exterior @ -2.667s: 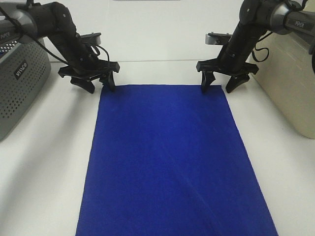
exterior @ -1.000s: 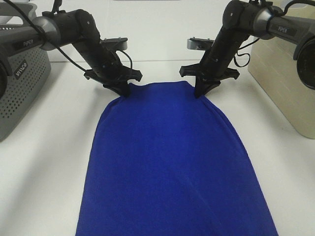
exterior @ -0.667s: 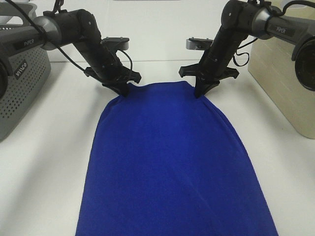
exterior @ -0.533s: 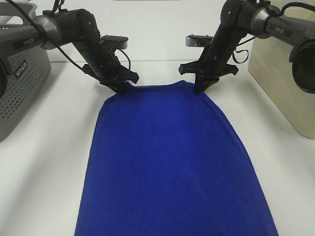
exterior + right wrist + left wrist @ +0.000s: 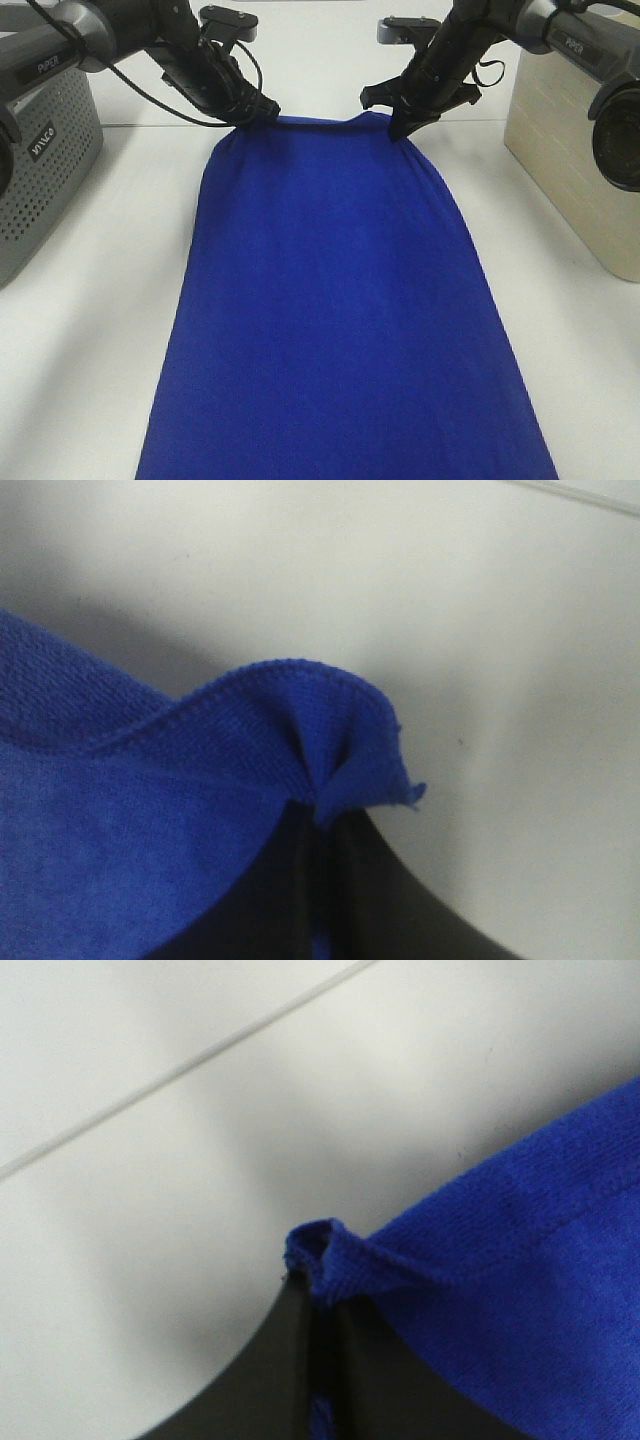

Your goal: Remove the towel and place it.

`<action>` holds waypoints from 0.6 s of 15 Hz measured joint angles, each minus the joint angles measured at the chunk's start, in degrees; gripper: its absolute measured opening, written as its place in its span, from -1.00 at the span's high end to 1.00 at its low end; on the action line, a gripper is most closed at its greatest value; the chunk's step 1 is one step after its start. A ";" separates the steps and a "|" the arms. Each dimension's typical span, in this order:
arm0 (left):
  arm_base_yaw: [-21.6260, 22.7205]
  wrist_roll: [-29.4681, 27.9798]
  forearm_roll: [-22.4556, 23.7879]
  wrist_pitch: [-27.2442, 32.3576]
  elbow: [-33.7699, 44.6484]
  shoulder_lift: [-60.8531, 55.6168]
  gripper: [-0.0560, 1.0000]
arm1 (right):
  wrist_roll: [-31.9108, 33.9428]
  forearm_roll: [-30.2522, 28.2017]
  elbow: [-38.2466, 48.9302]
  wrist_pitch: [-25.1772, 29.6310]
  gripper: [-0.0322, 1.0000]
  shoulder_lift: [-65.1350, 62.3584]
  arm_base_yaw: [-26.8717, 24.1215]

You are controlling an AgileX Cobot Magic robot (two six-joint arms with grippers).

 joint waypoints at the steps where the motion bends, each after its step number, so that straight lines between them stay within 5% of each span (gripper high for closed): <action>1: 0.00 1.95 0.17 -2.98 -0.06 0.00 0.85 | -1.60 -0.11 0.00 -3.21 0.87 0.00 0.00; 9: 0.00 3.04 0.92 -17.88 -0.06 1.60 0.85 | -4.24 -1.55 0.00 -15.87 0.87 0.11 0.00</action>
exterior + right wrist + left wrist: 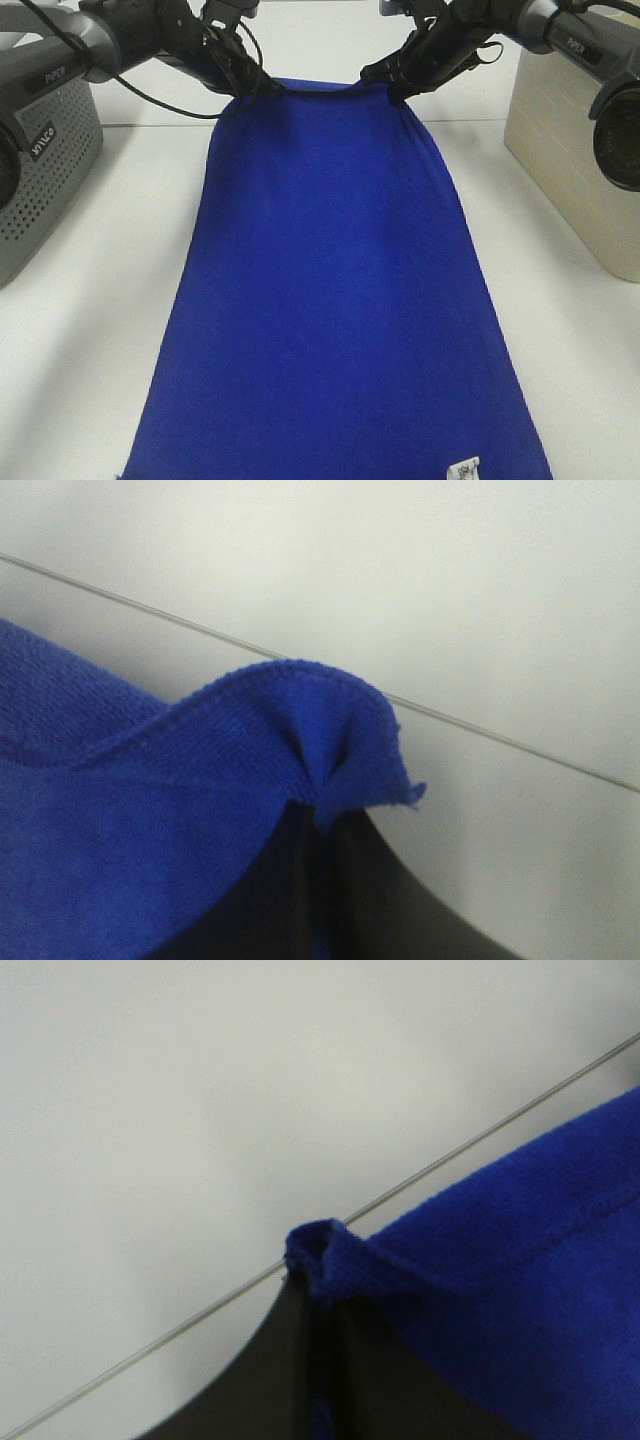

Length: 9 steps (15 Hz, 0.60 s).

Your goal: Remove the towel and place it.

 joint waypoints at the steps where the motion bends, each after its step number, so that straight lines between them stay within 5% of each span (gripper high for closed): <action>1: 0.00 0.11 0.17 -0.34 0.00 0.34 0.85 | -1.20 0.11 0.00 -0.74 0.87 0.23 0.00; 9: 0.00 0.23 1.78 -6.02 0.00 4.30 0.86 | -5.27 2.06 0.00 -7.33 0.87 2.75 -0.06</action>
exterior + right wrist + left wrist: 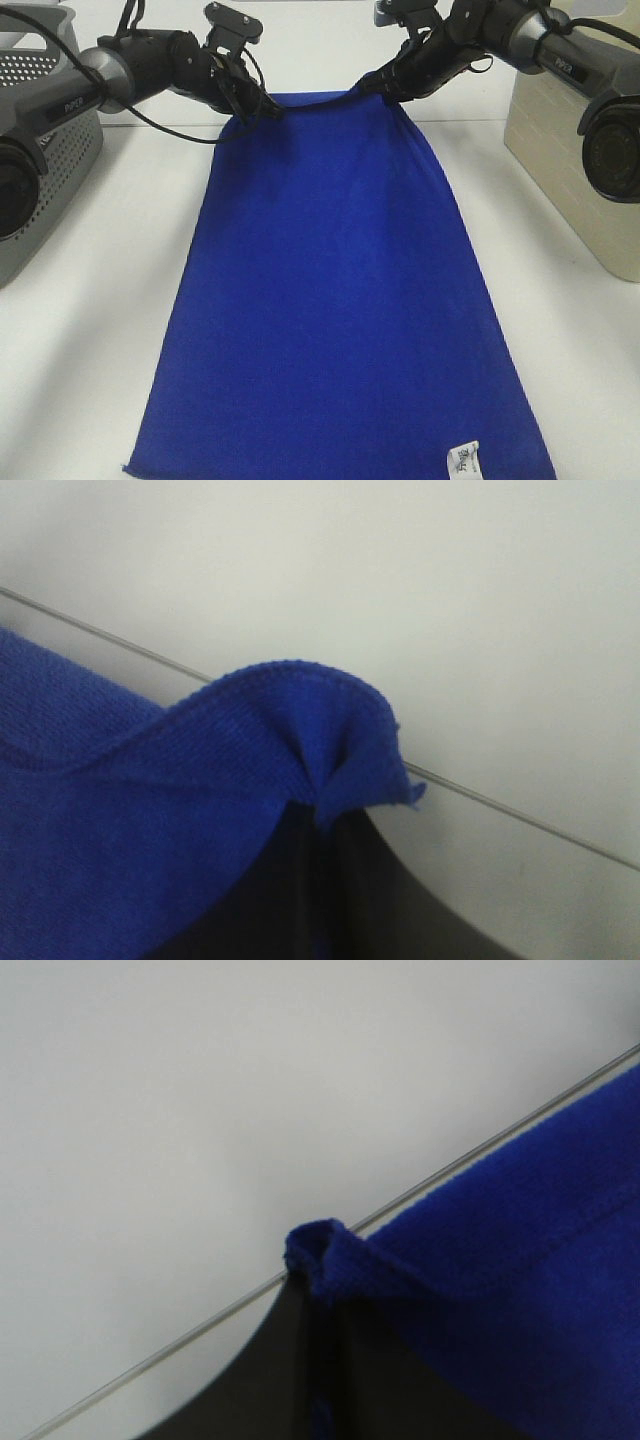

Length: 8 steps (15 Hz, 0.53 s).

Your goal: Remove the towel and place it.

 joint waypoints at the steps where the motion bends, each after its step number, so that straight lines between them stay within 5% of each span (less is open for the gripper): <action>1: 0.00 0.00 0.11 -0.23 0.00 0.52 0.86 | -0.06 0.00 0.00 -0.17 0.87 0.11 0.00; 8: 0.06 0.00 1.15 -2.92 0.00 1.03 0.86 | -0.06 0.34 0.00 -0.80 0.87 4.01 0.00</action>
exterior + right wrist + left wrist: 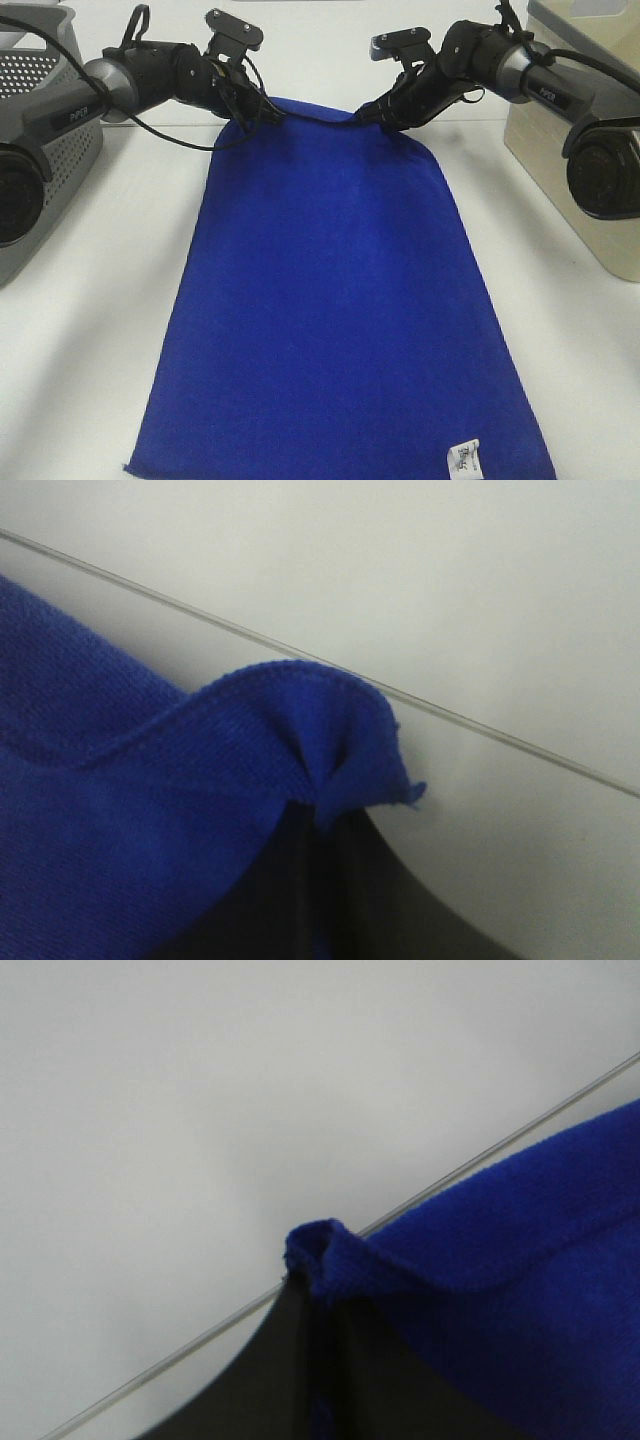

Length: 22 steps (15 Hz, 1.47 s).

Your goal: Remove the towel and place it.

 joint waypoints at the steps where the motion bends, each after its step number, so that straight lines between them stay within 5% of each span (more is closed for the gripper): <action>1: 0.00 0.00 0.11 0.00 0.00 0.00 0.86 | 0.00 0.23 0.00 -0.29 0.87 0.00 0.00; 14: 0.00 -0.06 0.69 -0.34 0.00 3.38 0.86 | 0.00 0.69 0.00 -1.38 0.86 1.55 0.00; 16: 0.00 -0.06 0.74 -1.26 0.00 3.50 0.84 | 0.00 0.69 0.00 -1.55 0.68 1.55 0.00; 18: 0.00 -0.29 0.74 -2.64 0.00 3.55 0.44 | 0.00 0.63 0.00 -2.75 0.07 1.55 0.00; 20: 0.00 -0.52 1.15 -4.47 0.00 3.55 0.07 | 0.00 -0.46 0.00 -3.90 -0.12 1.55 0.00; 22: 0.00 -0.52 2.18 -5.27 0.00 3.55 -0.03 | 0.00 -1.38 0.00 -4.41 -0.16 1.55 -0.40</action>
